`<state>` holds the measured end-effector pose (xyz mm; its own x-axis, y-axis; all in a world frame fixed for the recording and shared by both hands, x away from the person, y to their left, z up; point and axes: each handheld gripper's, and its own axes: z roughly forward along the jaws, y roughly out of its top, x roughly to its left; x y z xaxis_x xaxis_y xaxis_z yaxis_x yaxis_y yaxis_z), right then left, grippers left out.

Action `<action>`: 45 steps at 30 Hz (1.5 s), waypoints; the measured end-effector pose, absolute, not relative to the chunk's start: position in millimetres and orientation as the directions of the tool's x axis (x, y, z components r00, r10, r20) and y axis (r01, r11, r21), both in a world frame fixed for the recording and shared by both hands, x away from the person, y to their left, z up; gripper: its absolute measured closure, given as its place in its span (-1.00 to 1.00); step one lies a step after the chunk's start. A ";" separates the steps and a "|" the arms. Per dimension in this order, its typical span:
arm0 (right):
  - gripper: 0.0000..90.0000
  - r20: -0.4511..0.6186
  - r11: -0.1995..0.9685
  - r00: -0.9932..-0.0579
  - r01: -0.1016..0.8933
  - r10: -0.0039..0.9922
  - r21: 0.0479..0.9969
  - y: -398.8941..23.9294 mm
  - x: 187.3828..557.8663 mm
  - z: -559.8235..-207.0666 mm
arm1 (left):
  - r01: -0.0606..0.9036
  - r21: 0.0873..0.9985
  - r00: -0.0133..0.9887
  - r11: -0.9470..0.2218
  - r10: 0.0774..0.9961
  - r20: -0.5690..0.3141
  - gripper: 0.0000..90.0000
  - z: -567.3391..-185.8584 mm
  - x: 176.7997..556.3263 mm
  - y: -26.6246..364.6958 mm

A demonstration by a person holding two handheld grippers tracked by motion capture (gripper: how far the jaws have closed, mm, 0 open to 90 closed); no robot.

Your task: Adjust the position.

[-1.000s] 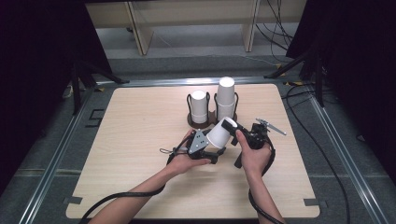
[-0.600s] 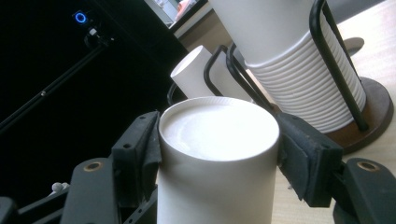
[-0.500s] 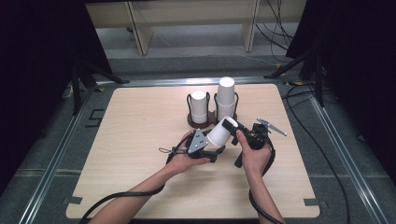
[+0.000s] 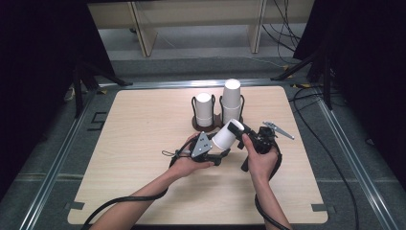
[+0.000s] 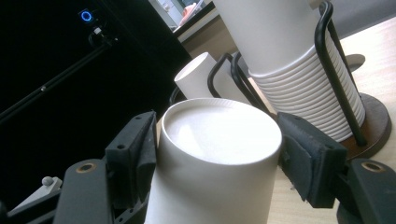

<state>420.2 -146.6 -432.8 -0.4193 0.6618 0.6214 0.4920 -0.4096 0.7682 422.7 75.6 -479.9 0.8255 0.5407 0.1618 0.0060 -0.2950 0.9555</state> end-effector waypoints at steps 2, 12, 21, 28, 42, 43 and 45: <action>-0.32 0.617 -0.406 -0.425 0.488 0.663 0.773 -146.9 420.3 -433.2 | 0.001 0.954 0.826 -0.299 0.538 0.168 -0.41 -479.5 422.4 76.2; -0.43 0.567 -0.343 -0.477 0.478 0.672 0.809 -146.9 421.8 -433.0 | 0.022 0.957 0.843 -0.288 0.520 0.137 -0.35 -476.3 422.6 79.0; -0.52 0.557 -0.367 -0.473 0.438 0.683 0.821 -148.9 423.0 -431.5 | 0.012 0.960 0.859 -0.281 0.494 0.134 -0.32 -473.2 418.4 80.7; -0.55 0.537 -0.371 -0.482 0.401 0.692 0.837 -150.4 423.5 -429.9 | 0.011 0.960 0.864 -0.279 0.487 0.132 -0.31 -473.1 419.3 84.4; -0.54 0.411 -0.280 -0.576 0.306 0.706 0.910 -166.4 417.6 -424.2 | 0.021 0.949 0.869 -0.315 0.475 0.138 -0.30 -468.5 422.7 112.4; -0.54 0.399 -0.263 -0.588 0.306 0.704 0.915 -168.4 416.2 -424.4 | 0.023 0.951 0.869 -0.309 0.476 0.133 -0.30 -468.4 423.0 113.8; -0.53 0.369 -0.237 -0.610 0.288 0.702 0.928 -172.5 415.0 -425.1 | 0.030 0.950 0.871 -0.311 0.474 0.128 -0.30 -466.7 423.0 118.7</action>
<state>415.0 -172.5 -425.1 -0.6097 0.7017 0.3686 0.2884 -0.2368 0.9278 423.0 118.7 -466.7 0.8711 0.4741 0.1282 0.0298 -0.3115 0.9498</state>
